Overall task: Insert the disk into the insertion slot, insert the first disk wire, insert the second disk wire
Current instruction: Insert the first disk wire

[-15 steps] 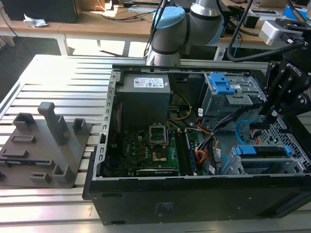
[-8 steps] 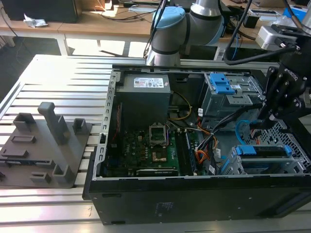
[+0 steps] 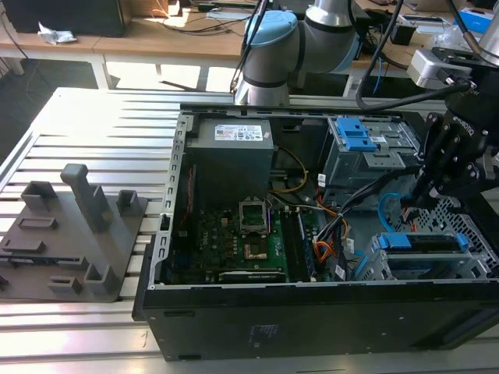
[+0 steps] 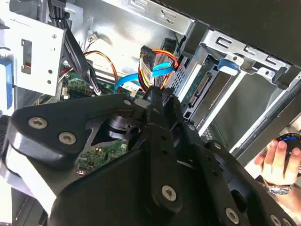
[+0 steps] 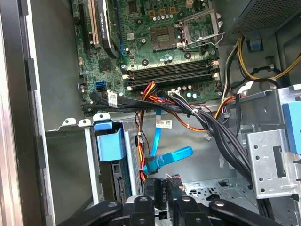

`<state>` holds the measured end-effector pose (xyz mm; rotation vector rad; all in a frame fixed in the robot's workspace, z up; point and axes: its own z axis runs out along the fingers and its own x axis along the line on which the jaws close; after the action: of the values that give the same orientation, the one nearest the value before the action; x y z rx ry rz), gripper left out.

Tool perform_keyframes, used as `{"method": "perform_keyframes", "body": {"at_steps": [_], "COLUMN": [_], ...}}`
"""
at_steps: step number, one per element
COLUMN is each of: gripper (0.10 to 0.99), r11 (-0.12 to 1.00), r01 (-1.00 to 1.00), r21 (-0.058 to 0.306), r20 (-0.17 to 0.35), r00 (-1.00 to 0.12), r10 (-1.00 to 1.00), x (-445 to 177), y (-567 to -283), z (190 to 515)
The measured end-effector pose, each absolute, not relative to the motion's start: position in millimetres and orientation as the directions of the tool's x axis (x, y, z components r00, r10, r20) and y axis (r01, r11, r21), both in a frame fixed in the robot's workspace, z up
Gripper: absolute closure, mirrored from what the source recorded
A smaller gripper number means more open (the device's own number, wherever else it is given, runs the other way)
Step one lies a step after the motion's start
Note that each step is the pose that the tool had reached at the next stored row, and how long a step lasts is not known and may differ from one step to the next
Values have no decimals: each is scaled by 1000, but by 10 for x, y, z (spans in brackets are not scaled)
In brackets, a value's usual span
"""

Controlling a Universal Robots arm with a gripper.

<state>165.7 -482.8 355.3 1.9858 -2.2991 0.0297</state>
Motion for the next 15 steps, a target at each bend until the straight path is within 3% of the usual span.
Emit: {"method": "perform_keyframes", "body": {"at_steps": [1, 15], "gripper": [918, 918], "r11": [148, 148], "r01": [-988, -987], "r21": [53, 57], "r20": [91, 94], "r00": [-142, -142], "r10": [-986, -985], "x": [1657, 1769], "y": [-4828, -4825], "z": [3553, 3553]}}
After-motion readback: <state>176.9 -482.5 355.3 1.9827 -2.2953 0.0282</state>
